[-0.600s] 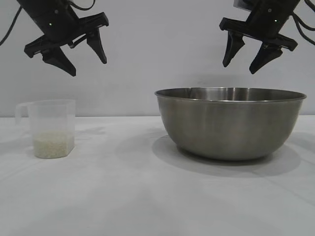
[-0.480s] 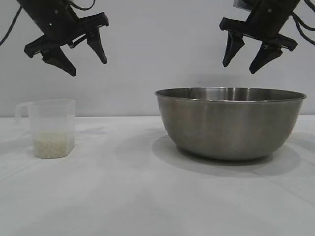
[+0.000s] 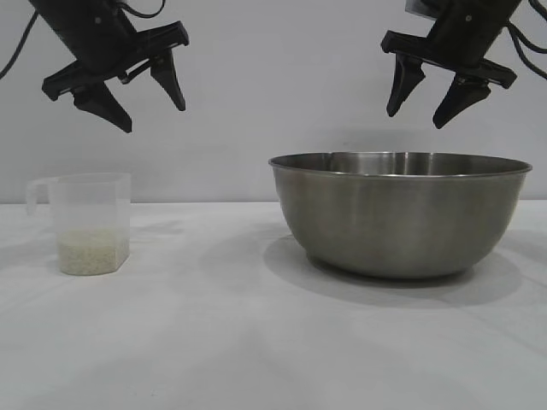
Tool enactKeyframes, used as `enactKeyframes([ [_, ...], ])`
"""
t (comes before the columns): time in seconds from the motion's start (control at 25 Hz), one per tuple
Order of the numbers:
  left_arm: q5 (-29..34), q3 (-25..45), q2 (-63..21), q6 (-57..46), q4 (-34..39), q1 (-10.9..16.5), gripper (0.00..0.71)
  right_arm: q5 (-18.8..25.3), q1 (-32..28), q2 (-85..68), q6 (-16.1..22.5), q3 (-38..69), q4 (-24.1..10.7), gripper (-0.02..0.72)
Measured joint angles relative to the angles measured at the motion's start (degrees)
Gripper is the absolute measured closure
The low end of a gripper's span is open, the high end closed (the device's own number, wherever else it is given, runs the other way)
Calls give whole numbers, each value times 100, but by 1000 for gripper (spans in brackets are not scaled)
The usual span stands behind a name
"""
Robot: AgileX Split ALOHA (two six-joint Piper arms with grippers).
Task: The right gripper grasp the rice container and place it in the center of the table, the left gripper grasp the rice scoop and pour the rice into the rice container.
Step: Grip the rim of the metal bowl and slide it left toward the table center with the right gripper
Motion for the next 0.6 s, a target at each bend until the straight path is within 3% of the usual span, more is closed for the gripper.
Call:
enactKeyframes([
  [0.24,-2,0,3,0,0,0,235,778,0,-288,-11,0,-539,225],
  [0.48,2,0,3,0,0,0,235,2048,0,-455,-11,-10,-684,225],
  [0.6,2,0,3,0,0,0,235,2457,0,-465,0,-10,-746,225],
])
